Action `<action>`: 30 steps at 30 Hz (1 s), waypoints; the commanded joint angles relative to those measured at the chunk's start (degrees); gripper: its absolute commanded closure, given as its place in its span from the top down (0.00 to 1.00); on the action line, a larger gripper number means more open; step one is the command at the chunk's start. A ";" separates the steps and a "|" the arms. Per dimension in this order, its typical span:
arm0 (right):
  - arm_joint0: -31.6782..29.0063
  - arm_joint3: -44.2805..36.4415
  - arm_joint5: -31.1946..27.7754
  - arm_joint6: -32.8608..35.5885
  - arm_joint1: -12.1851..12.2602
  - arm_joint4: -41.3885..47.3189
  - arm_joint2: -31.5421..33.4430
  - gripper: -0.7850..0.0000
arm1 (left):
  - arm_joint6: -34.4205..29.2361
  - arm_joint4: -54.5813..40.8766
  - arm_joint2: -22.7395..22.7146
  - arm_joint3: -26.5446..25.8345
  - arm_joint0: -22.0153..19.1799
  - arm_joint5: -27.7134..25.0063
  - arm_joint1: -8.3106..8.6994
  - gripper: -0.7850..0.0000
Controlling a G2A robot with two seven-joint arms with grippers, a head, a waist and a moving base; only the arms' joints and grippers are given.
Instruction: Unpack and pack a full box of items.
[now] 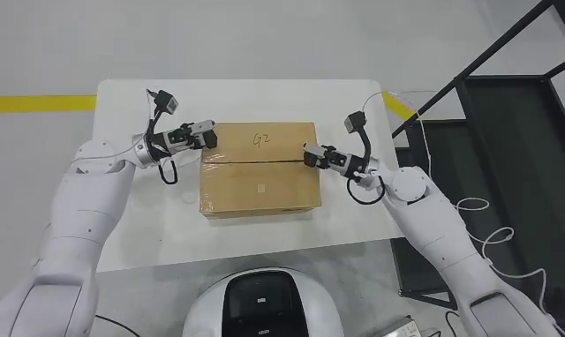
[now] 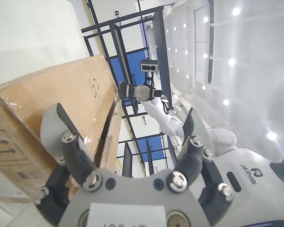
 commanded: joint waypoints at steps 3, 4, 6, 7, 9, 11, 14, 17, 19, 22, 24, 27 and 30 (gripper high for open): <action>2.66 2.41 4.39 1.08 -0.33 -1.03 -0.87 1.00 | 0.42 0.49 -0.24 -0.53 0.34 -0.41 0.45 1.00; 3.14 2.90 5.32 1.48 -0.39 -1.29 -1.09 1.00 | 0.85 1.07 -0.32 -0.57 0.35 -0.84 0.58 1.00; 3.95 3.51 6.20 2.10 -0.48 -1.89 -1.28 1.00 | 1.76 1.63 -0.47 -0.76 0.66 -1.75 0.75 1.00; 4.19 3.74 6.32 2.28 -0.50 -2.28 -1.31 1.00 | 1.86 1.61 -0.52 -1.06 0.86 -1.86 0.82 1.00; 4.38 3.85 6.36 2.72 -0.51 -2.63 -1.21 1.00 | 2.12 1.26 -0.89 -1.93 1.31 -2.12 1.05 1.00; 4.37 3.68 6.41 3.00 -0.45 -3.22 -0.93 1.00 | 2.41 0.61 -1.51 -3.12 1.97 -2.41 1.35 1.00; 4.02 2.81 6.55 3.37 -0.34 -4.16 -0.59 1.00 | 2.51 -1.46 -3.20 -4.75 3.18 -2.50 1.93 1.00; 3.41 1.37 6.91 3.95 -0.24 -4.89 -0.41 1.00 | 3.27 -4.47 -5.70 -5.54 4.81 -2.10 2.57 1.00; 3.01 0.42 7.35 4.46 -0.18 -5.17 -0.33 1.00 | 3.94 -6.99 -7.38 -6.00 6.44 -1.48 2.94 1.00; 2.73 -0.43 8.67 5.64 -0.18 -4.98 -0.49 1.00 | 4.01 -9.03 -9.25 -6.54 8.95 -0.93 3.48 1.00; 2.84 -0.65 9.64 6.38 -0.24 -5.10 -0.84 1.00 | 4.45 -8.68 -10.10 -6.74 10.15 -0.68 3.83 1.00; 3.63 -0.37 11.34 7.56 -0.43 -4.15 -1.32 1.00 | 5.34 -8.16 -11.29 -7.35 11.64 -0.50 4.29 1.00; 4.95 0.72 13.06 9.13 -0.67 -2.91 -1.77 1.00 | 5.98 -8.97 -12.57 -8.33 13.06 -0.03 4.66 1.00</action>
